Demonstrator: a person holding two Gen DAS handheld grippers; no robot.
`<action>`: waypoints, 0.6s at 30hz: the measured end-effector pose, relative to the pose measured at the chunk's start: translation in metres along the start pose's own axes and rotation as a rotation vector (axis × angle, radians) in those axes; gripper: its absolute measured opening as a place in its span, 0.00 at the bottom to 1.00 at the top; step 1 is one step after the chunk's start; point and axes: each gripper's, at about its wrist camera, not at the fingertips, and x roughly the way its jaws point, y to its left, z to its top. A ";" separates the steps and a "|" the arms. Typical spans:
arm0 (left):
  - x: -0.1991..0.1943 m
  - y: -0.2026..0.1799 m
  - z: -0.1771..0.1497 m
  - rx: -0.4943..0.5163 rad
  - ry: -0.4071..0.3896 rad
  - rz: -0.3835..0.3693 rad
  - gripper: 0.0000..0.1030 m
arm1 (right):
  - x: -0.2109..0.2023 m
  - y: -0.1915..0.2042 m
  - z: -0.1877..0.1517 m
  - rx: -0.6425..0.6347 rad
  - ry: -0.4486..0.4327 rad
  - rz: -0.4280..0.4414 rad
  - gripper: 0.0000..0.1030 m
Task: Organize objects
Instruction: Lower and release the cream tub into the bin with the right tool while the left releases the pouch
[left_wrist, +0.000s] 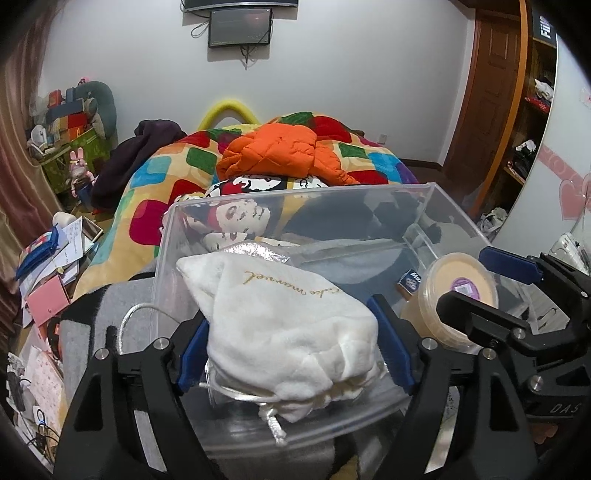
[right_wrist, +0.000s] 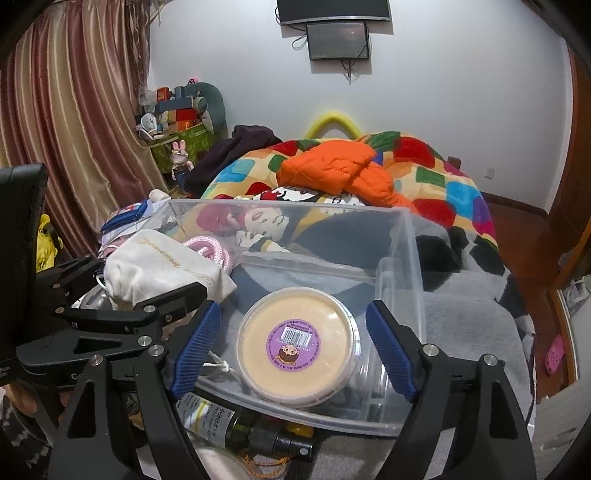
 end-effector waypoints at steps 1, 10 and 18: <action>-0.001 0.000 0.001 -0.002 -0.001 -0.003 0.77 | -0.002 0.000 0.000 -0.002 -0.001 0.000 0.77; -0.025 -0.001 -0.001 -0.021 -0.030 -0.026 0.84 | -0.025 -0.002 -0.002 -0.008 -0.028 -0.015 0.79; -0.066 -0.008 -0.001 -0.001 -0.113 -0.030 0.93 | -0.051 -0.005 -0.009 0.014 -0.061 -0.024 0.84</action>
